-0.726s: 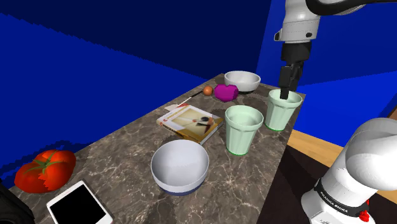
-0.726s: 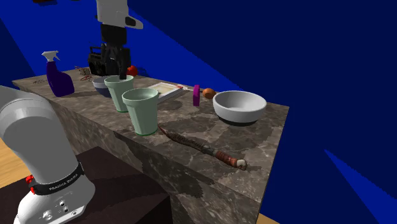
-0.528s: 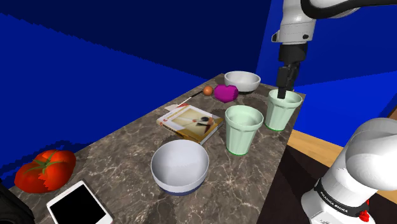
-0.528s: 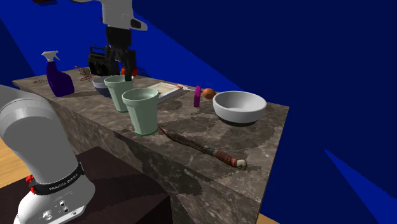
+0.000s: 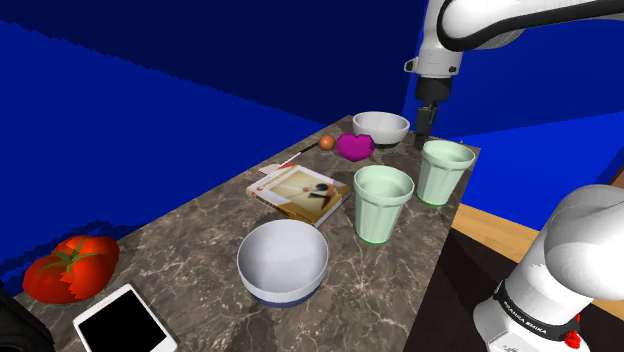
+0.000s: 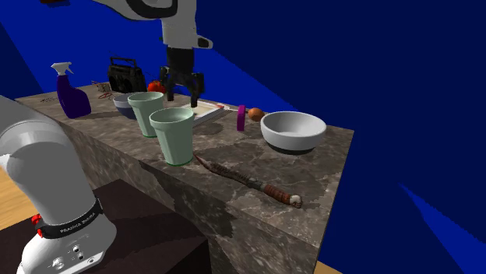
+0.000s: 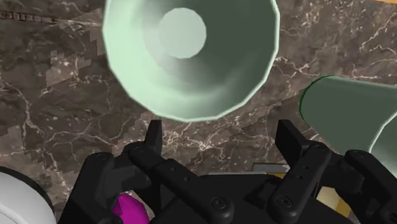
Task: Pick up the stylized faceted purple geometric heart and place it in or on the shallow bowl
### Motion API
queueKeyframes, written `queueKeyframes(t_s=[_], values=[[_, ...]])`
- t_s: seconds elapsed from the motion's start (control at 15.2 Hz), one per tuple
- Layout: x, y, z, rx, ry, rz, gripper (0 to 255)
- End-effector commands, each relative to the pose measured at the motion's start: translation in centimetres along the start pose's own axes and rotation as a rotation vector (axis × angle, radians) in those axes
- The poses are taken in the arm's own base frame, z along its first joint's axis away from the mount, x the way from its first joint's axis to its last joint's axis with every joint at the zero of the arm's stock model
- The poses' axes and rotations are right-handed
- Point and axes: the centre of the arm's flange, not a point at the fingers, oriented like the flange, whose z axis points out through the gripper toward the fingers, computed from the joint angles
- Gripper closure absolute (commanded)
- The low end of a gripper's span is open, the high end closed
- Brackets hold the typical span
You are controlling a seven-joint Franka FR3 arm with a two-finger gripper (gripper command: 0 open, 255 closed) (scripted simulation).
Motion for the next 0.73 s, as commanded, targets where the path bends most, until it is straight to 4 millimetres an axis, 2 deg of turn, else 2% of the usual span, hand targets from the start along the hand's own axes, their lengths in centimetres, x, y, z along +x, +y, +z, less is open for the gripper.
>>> queueKeyframes(t_s=[0.0,0.66], values=[[1.7,2.0,0.5,-0.001,0.022,-0.05,0],[11.1,9.4,2.7,0.003,0.126,-0.287,0]])
